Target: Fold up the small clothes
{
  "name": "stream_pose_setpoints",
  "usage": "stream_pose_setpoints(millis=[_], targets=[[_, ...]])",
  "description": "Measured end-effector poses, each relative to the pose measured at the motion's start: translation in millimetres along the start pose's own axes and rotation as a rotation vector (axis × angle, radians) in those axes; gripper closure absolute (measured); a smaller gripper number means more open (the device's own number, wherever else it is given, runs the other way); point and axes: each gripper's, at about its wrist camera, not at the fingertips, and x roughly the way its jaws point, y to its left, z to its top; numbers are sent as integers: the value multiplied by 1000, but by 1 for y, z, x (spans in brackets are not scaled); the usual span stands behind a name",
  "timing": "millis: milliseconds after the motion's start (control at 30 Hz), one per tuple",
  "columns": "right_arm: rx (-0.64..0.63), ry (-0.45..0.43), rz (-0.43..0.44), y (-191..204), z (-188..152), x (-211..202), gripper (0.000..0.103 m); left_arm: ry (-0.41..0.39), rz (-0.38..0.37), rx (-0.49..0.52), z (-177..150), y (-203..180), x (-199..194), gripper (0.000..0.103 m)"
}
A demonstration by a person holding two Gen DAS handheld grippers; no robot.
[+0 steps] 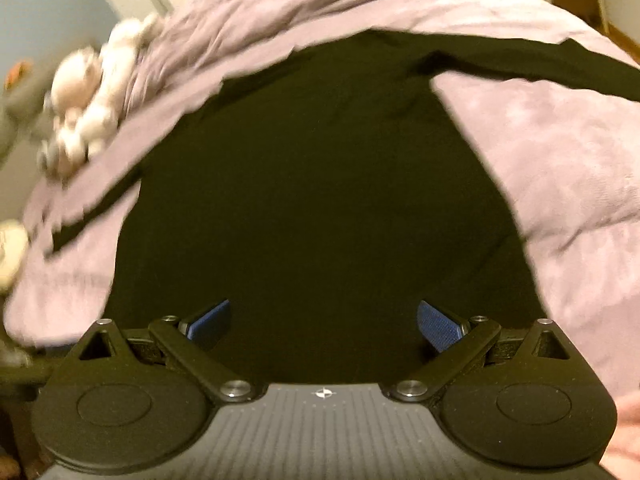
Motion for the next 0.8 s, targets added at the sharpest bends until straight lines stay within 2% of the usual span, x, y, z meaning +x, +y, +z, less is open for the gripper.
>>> stream_pose_setpoints(millis=[133, 167, 267, 400, 500, 533, 600, 633, 667, 800], targets=[[203, -244, -37, -71, 30, -13, 4, -5, 5, -22, 18, 0, 13, 0], [286, -308, -22, -97, 38, -18, 4, -4, 8, -26, 22, -1, 17, 0], [477, -430, 12, -166, 61, -28, 4, -8, 24, -40, 35, -3, 31, 0], [664, -479, -63, -243, 90, -28, 7, -12, 77, -42, 51, -8, 52, 0], [784, -522, -47, -289, 101, -24, 19, -32, 81, -78, 61, -8, 62, 0], [812, -535, -71, -301, 103, -21, 25, -34, 79, -93, 64, -8, 67, 0], [855, -548, -95, -318, 106, -12, 39, -16, 92, -116, 67, -7, 75, 0], [887, -552, -101, -327, 106, -7, 51, -2, 97, -125, 69, -6, 80, 0], [921, -556, -100, -336, 106, -3, 58, 6, 97, -130, 69, -6, 83, 0], [1003, -624, -46, -363, 105, 7, 68, 14, 89, -138, 68, -4, 89, 0]])
